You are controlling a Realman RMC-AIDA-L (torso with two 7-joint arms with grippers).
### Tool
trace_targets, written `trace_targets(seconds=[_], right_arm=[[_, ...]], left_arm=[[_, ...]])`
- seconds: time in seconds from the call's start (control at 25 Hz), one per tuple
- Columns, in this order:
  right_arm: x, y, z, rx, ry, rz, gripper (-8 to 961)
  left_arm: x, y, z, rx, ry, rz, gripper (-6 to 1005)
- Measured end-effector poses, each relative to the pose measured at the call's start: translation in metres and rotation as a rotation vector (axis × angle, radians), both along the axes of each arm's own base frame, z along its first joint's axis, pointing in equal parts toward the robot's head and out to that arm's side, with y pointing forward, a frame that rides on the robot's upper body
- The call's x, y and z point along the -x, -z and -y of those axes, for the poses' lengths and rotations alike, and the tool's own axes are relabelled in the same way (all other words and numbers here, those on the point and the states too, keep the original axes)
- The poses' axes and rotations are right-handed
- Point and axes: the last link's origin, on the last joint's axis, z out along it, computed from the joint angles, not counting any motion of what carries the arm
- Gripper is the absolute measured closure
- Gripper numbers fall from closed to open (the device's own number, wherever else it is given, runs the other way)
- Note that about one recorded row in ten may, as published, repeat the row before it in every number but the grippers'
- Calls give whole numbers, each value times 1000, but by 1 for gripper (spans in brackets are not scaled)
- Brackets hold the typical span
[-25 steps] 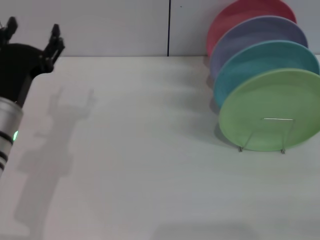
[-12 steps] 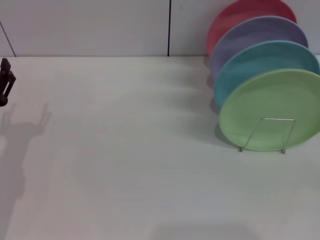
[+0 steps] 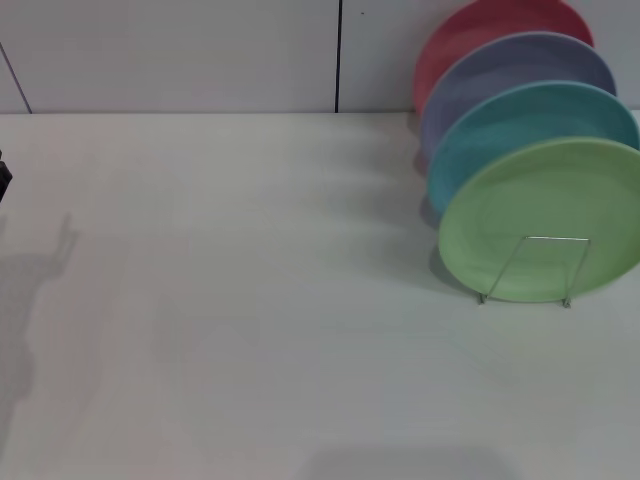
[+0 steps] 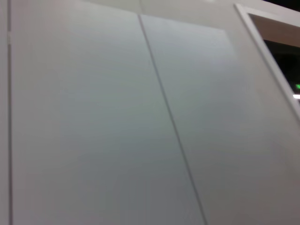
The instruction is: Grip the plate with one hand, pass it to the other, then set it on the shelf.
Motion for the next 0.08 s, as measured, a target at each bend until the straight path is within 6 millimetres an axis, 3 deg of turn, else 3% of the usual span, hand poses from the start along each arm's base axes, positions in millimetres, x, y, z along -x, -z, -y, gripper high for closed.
trace_targets(seconds=[0.08], right_arm=[[-2, 0, 2, -17, 13, -15, 223]], left_arm=[[1, 0, 1, -2, -6, 5, 152]])
